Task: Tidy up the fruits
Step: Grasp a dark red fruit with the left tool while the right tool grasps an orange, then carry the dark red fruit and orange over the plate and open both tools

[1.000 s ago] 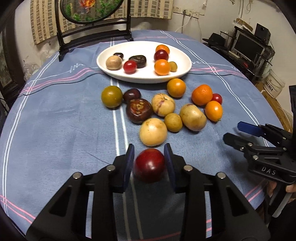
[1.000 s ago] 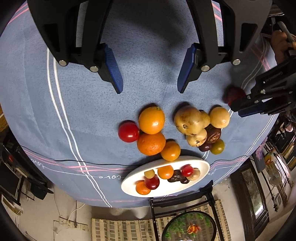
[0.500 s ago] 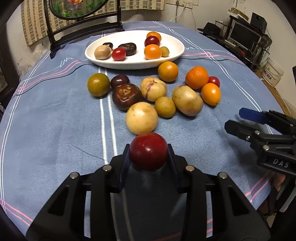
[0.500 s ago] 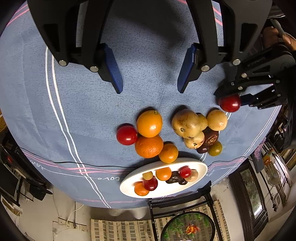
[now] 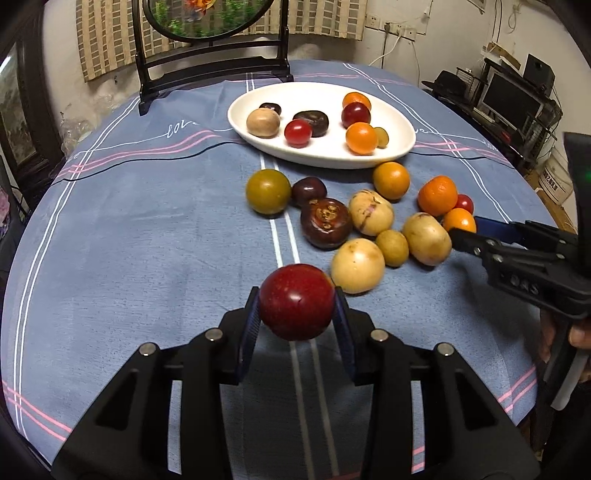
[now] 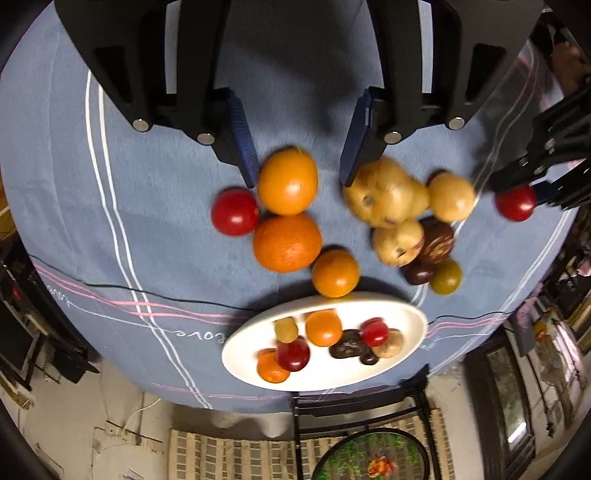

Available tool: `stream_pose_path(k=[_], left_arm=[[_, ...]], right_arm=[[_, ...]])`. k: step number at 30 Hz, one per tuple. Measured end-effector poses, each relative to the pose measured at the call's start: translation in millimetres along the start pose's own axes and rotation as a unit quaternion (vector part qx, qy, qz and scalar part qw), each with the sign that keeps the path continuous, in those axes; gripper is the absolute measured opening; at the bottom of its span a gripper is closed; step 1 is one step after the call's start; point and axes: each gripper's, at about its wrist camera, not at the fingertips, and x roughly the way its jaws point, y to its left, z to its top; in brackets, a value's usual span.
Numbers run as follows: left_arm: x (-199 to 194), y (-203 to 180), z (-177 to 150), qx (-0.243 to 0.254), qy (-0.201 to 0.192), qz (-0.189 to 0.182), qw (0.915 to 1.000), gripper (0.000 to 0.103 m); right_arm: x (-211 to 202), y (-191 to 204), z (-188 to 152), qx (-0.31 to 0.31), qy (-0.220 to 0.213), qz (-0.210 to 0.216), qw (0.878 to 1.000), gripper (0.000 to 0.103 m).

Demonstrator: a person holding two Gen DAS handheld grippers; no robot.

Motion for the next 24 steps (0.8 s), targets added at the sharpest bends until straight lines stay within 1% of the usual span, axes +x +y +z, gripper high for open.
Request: stream_pose_path(k=[3,4,9,15,20,22,24], left_arm=[[1.5,3.9,1.2,-0.004,0.002,0.0,1.0,0.038],[2.4,4.8,1.9,-0.005,0.003,0.0,1.0,0.038],[4.1,12.2,5.4,-0.01,0.002,0.003,0.9999,0.038],[1.1,20.3,15.8,-0.008,-0.005,0.007,0.9999,0.038],[-4.3,20.2,41.6,0.004,-0.024,0.007,0.9997,0.038],[-4.5,17.0,56.6,0.009,-0.029,0.0,0.9995,0.038],[-2.1,11.4,76.0,0.019,-0.039,0.004,0.9991,0.038]], right_arm=[[5.6,-2.6,1.7,0.003,0.001,-0.017,1.0,0.036],[5.6,-3.8,1.7,0.004,0.001,-0.015,1.0,0.035],[1.9,-12.2,-0.9,0.019,-0.001,-0.002,1.0,0.035],[-23.4,-24.1,-3.1,0.032,-0.028,0.019,0.999,0.035],[-43.6,-24.5,11.0,0.023,-0.061,0.04,0.997,0.035],[-45.9,-23.7,19.8,0.02,-0.07,0.049,0.996,0.035],[-45.8,-23.6,33.8,0.019,-0.079,0.055,0.995,0.035]])
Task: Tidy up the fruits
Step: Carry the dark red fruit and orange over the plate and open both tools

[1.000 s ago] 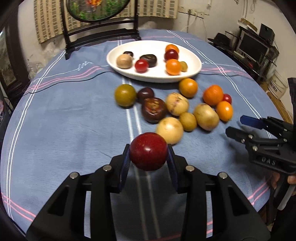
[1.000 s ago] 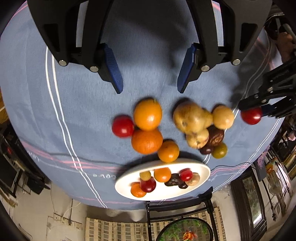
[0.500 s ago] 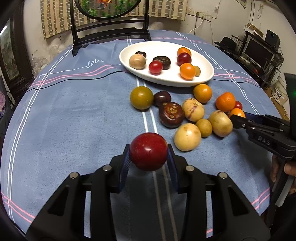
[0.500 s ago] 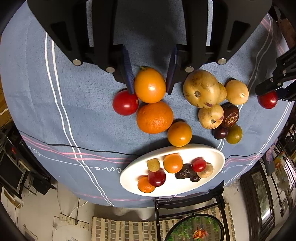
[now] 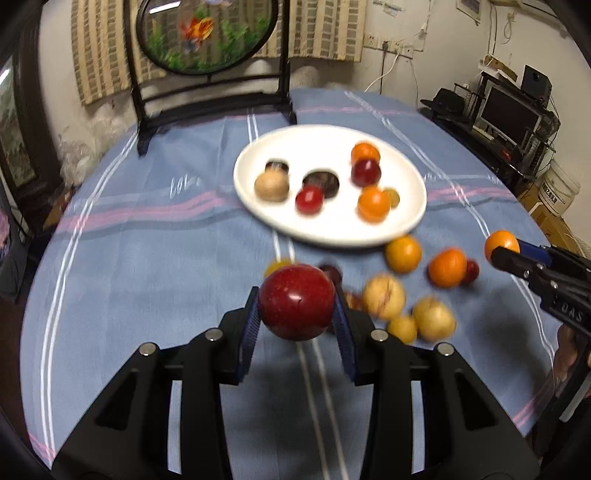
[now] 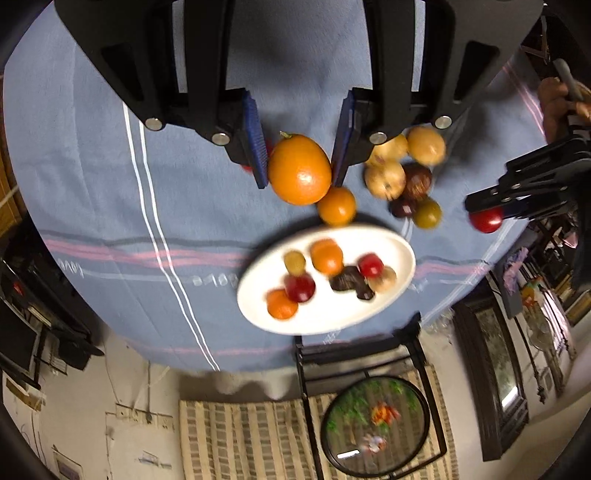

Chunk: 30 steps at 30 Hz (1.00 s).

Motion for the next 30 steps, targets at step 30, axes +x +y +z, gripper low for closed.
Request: stream_pose_path(k=[30], left_arm=[[154.2,-5.8,123.7,-0.026,0.048,0.008,0.9985,0.053]], right_arm=[[149.8,-20.3,87.9,0.032,0.065,-0.025,0.997,0.039]])
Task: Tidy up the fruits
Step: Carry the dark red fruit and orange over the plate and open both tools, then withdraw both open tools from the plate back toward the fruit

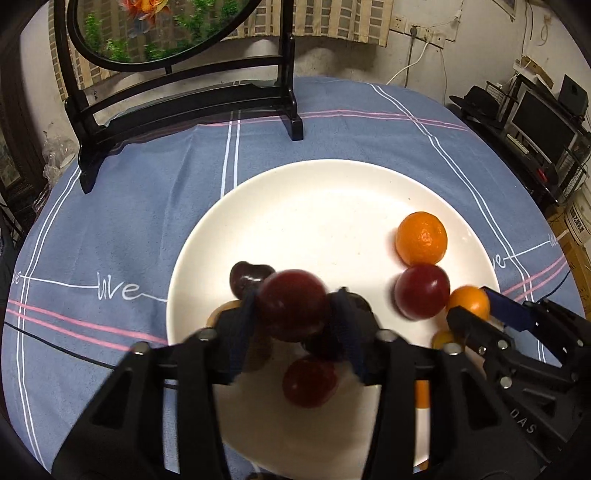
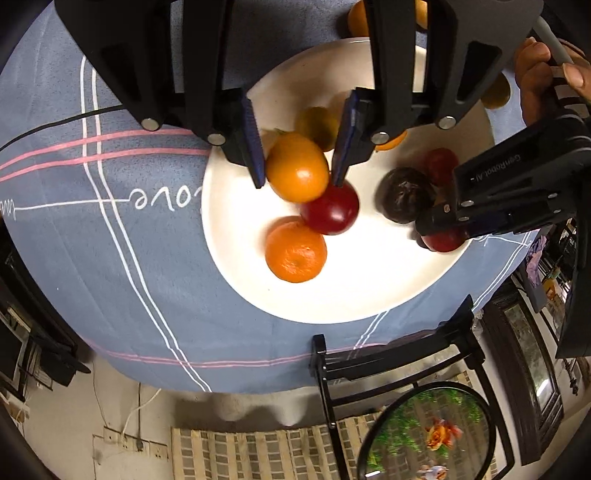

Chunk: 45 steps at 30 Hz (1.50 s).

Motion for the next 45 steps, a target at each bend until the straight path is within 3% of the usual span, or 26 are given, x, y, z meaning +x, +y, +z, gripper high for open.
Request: stream_pose_path(k=[3,4,6,15,21,27,35,45], left_arm=[[-5.7,-0.2,-1.4,0.0,-0.006,0.004,1.0,0.068],[-8.8,0.1,-2.4,0.002,-0.009,0.007,0.9999,0.068],[-15.4,1.8,-4.8,0.002,-0.011,0.009,0.9999,0.068],[-63.0,13.1,-27.5,-0.003,-0.036,0.034,0.9987,0.079],[-99.3,23.7,-58.2,-0.008,-0.054,0.042,0.9976,0.087],[-124.2,27.6,-105.3,-0.01,-0.053,0.045,0.9976,0.087],[-141.9,27.4,-163.0,-0.027,-0.039,0.036,0.9982,0.088],[-138.6,-1.3,-198.5,0.008,-0.019,0.023,0.9995,0.088]], right_arm=[[-7.3,2.1,-1.9,-0.008,-0.006,0.006,1.0,0.041],[-10.9,3.0,-2.8,-0.011,-0.009,0.005,1.0,0.053],[-20.9,4.4,-5.4,-0.012,-0.026,0.01,1.0,0.061],[-57.4,2.5,-20.9,-0.018,-0.043,0.0,0.999,0.062],[-92.7,-15.8,-53.7,0.017,-0.053,0.005,0.998,0.062],[-120.2,-29.2,-99.0,0.052,-0.055,0.013,0.997,0.062],[-140.0,-22.9,-150.0,0.035,-0.047,0.003,0.998,0.062],[-135.4,-14.5,-184.1,0.026,-0.026,0.025,0.999,0.062]])
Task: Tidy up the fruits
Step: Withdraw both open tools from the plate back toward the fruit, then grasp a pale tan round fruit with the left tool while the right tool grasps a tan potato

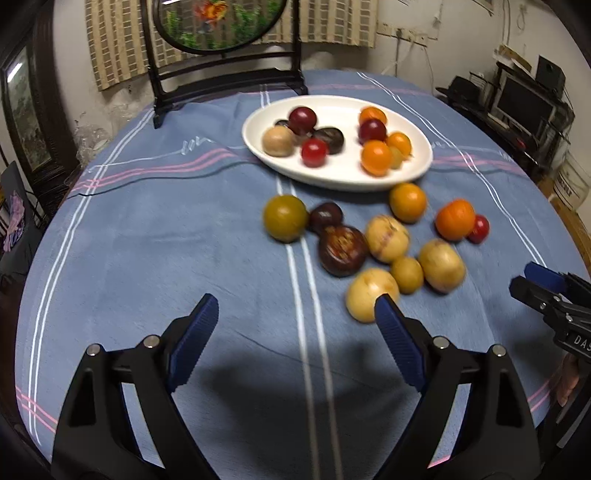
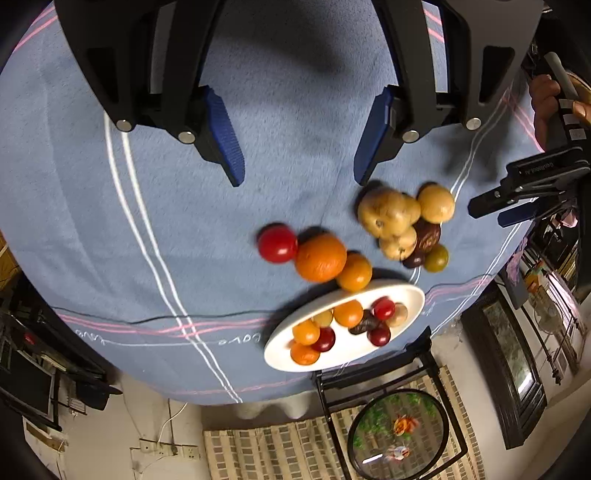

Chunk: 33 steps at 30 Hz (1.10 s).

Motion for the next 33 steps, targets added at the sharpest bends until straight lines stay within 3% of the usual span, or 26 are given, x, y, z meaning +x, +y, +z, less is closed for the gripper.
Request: stream_pose_path(k=[20,23,24,28,33], left_arm=[[34.7,-33.9,4.5,0.039,0.03,-0.012,0.9987,0.087],[40.7,-38.9,6.3,0.047,0.038,-0.022,0.9979,0.076],[43.0,-40.6,6.0,0.051,0.043,-0.029,0.9973,0.064],[41.0,-45.4,3.8,0.062,0.038,-0.052,0.996,0.037],[35.2,-34.8,3.3,0.049,0.036,-0.048,0.997,0.037]], right_arm=[[7.9,-8.9,-5.4,0.018,0.018,0.018,1.0,0.062],[8.3,-8.8,-5.3,0.019,0.019,0.017,1.0,0.062],[8.5,-8.7,-5.4,0.019,0.02,0.016,0.999,0.062],[10.2,-7.4,-4.8,0.017,0.024,0.011,0.999,0.062],[10.5,0.6,-3.7,0.002,0.029,0.01,1.0,0.062]])
